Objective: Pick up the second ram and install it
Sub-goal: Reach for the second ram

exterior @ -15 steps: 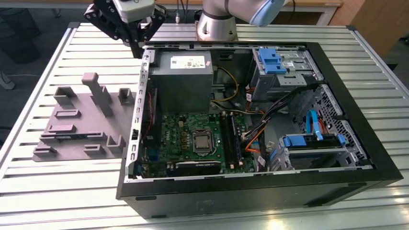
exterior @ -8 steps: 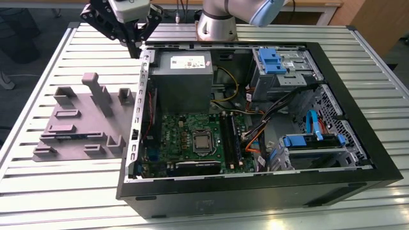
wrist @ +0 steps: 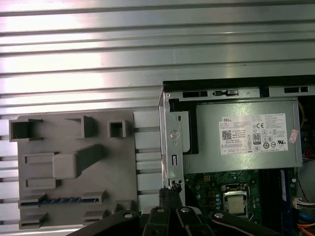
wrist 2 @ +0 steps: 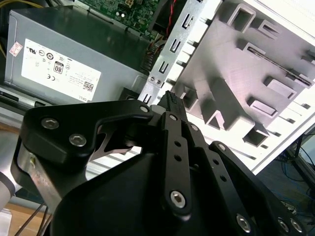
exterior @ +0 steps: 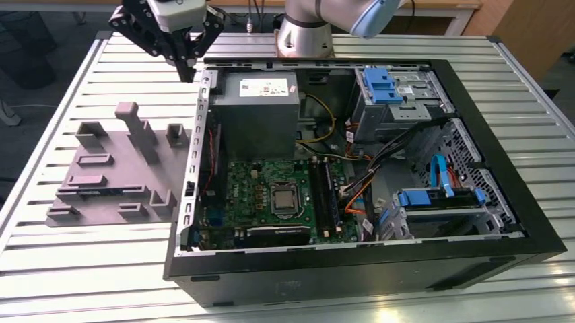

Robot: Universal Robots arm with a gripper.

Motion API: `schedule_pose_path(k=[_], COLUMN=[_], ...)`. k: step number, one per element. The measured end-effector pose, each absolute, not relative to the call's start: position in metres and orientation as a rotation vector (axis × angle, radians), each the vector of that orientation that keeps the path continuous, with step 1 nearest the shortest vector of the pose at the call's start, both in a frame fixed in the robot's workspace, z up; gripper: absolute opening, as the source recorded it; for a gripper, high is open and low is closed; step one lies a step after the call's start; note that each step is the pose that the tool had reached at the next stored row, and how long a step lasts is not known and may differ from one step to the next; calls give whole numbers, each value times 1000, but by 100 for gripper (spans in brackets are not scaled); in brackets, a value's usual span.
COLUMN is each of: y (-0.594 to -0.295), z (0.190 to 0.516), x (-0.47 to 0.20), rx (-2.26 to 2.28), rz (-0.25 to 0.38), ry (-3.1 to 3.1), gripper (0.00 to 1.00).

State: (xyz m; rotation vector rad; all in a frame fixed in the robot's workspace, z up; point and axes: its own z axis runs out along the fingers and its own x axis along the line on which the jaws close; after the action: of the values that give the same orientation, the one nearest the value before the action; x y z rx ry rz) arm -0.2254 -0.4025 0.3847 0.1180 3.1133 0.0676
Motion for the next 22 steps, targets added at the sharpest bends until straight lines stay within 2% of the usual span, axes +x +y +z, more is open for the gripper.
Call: schedule_pose_path(k=[22], y=[-403], z=[385], x=[-233], rx=[118], rz=[68], ry=[3113], gripper=[11])
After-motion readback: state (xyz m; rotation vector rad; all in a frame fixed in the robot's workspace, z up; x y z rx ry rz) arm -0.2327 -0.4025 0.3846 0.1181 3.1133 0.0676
